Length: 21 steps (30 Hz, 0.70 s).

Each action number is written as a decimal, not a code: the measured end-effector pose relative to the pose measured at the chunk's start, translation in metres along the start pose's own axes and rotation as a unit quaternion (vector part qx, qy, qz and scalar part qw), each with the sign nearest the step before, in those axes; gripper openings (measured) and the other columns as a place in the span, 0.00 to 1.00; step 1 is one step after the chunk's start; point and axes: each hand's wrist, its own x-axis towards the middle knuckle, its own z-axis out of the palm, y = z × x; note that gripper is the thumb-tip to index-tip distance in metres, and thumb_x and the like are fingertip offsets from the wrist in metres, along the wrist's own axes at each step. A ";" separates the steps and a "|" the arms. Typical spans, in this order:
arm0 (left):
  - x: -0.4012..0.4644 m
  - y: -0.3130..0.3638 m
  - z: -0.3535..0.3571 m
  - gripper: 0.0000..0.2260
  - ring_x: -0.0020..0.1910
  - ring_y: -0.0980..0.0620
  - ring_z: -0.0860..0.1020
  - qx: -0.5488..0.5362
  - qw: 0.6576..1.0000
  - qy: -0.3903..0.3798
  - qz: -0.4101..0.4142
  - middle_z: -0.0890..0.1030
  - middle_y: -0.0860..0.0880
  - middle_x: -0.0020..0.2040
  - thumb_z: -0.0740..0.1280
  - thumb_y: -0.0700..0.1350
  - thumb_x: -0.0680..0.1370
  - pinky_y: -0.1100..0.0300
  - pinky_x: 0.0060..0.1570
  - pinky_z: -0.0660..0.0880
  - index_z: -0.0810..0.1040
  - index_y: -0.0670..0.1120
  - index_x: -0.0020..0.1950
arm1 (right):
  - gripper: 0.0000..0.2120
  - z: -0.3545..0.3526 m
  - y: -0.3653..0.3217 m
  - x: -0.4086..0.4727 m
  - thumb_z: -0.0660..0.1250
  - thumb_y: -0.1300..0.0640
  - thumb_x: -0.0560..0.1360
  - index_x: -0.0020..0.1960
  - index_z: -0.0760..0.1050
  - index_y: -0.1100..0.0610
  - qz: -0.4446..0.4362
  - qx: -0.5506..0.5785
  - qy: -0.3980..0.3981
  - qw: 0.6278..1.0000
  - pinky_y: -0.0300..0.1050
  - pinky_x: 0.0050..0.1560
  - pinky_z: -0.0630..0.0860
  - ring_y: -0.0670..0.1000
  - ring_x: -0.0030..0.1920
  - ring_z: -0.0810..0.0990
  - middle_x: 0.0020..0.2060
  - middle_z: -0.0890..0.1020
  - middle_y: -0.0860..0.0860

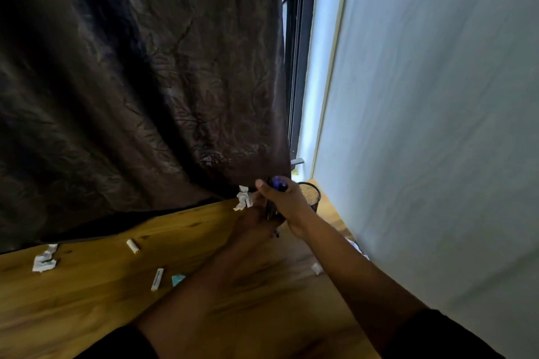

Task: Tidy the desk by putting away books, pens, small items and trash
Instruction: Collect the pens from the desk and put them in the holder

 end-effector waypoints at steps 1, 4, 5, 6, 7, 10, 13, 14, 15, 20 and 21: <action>0.012 0.010 0.007 0.61 0.49 0.69 0.79 -0.101 0.994 -0.026 0.044 0.85 0.40 0.54 0.61 0.86 0.42 0.76 0.43 0.74 0.82 0.42 0.58 | 0.13 -0.009 -0.003 0.007 0.75 0.53 0.76 0.51 0.80 0.63 -0.006 0.021 0.021 1.000 0.48 0.46 0.82 0.53 0.40 0.85 0.41 0.87 0.59; 0.019 0.046 0.012 0.25 0.45 0.61 0.82 -0.173 0.976 -0.062 0.116 0.81 0.50 0.50 0.80 0.58 0.66 0.65 0.47 0.78 0.79 0.45 0.53 | 0.10 -0.037 -0.014 0.028 0.73 0.54 0.78 0.51 0.76 0.60 -0.034 0.059 0.098 0.993 0.47 0.40 0.80 0.52 0.34 0.81 0.36 0.83 0.58; 0.024 0.052 0.017 0.31 0.51 0.59 0.81 -0.204 0.968 -0.068 0.127 0.79 0.48 0.54 0.78 0.60 0.62 0.61 0.54 0.78 0.77 0.43 0.57 | 0.09 -0.046 -0.017 0.035 0.73 0.54 0.78 0.50 0.76 0.59 -0.047 0.054 0.127 0.989 0.45 0.39 0.80 0.51 0.33 0.80 0.35 0.82 0.57; 0.024 0.055 0.019 0.41 0.57 0.54 0.79 -0.187 0.972 -0.049 0.135 0.78 0.47 0.58 0.74 0.65 0.58 0.56 0.60 0.77 0.75 0.42 0.63 | 0.09 -0.055 -0.020 0.042 0.73 0.53 0.78 0.48 0.75 0.57 -0.059 0.053 0.155 0.985 0.44 0.40 0.80 0.50 0.33 0.80 0.35 0.81 0.56; 0.026 0.058 0.023 0.47 0.62 0.51 0.77 -0.182 0.971 -0.035 0.151 0.76 0.47 0.62 0.72 0.67 0.56 0.52 0.63 0.75 0.73 0.41 0.68 | 0.09 -0.063 -0.022 0.049 0.73 0.52 0.78 0.47 0.75 0.56 -0.070 0.055 0.180 0.980 0.45 0.42 0.81 0.50 0.34 0.80 0.35 0.80 0.56; 0.030 0.068 0.031 0.46 0.69 0.48 0.73 -0.155 0.975 -0.023 0.159 0.74 0.45 0.70 0.74 0.63 0.60 0.49 0.68 0.73 0.69 0.43 0.74 | 0.12 -0.080 -0.022 0.070 0.72 0.50 0.78 0.47 0.74 0.57 -0.100 0.044 0.215 0.971 0.46 0.44 0.82 0.51 0.35 0.79 0.36 0.79 0.57; 0.037 0.076 0.037 0.39 0.72 0.47 0.71 -0.122 0.977 -0.040 0.168 0.72 0.44 0.74 0.79 0.51 0.70 0.52 0.70 0.71 0.67 0.43 0.76 | 0.12 -0.086 -0.016 0.085 0.72 0.50 0.78 0.48 0.73 0.56 -0.098 0.021 0.219 0.970 0.40 0.43 0.82 0.49 0.35 0.79 0.37 0.78 0.56; 0.041 0.077 0.039 0.36 0.73 0.47 0.71 -0.108 0.979 -0.046 0.169 0.71 0.45 0.74 0.79 0.47 0.73 0.55 0.69 0.70 0.67 0.43 0.76 | 0.11 -0.088 -0.012 0.088 0.72 0.49 0.78 0.47 0.74 0.55 -0.095 0.009 0.218 0.971 0.39 0.42 0.82 0.48 0.34 0.79 0.37 0.79 0.55; 0.044 0.078 0.040 0.34 0.73 0.48 0.70 -0.101 0.977 -0.057 0.179 0.71 0.45 0.74 0.77 0.44 0.75 0.60 0.66 0.69 0.66 0.42 0.77 | 0.11 -0.088 -0.007 0.091 0.72 0.49 0.77 0.45 0.73 0.54 -0.088 -0.003 0.216 0.972 0.39 0.42 0.82 0.47 0.34 0.80 0.37 0.79 0.54; 0.056 0.088 0.045 0.31 0.69 0.53 0.70 -0.018 0.977 -0.064 0.205 0.71 0.50 0.69 0.73 0.44 0.78 0.71 0.58 0.62 0.65 0.43 0.77 | 0.14 -0.087 0.025 0.104 0.73 0.45 0.76 0.42 0.72 0.52 -0.058 -0.089 0.218 0.970 0.51 0.48 0.83 0.53 0.38 0.83 0.38 0.82 0.55; 0.056 0.091 0.046 0.32 0.70 0.51 0.71 -0.023 0.976 -0.061 0.206 0.72 0.49 0.70 0.74 0.46 0.77 0.66 0.63 0.65 0.65 0.44 0.77 | 0.15 -0.087 0.031 0.106 0.73 0.44 0.76 0.43 0.72 0.52 -0.059 -0.116 0.224 0.966 0.51 0.47 0.82 0.55 0.40 0.83 0.38 0.81 0.54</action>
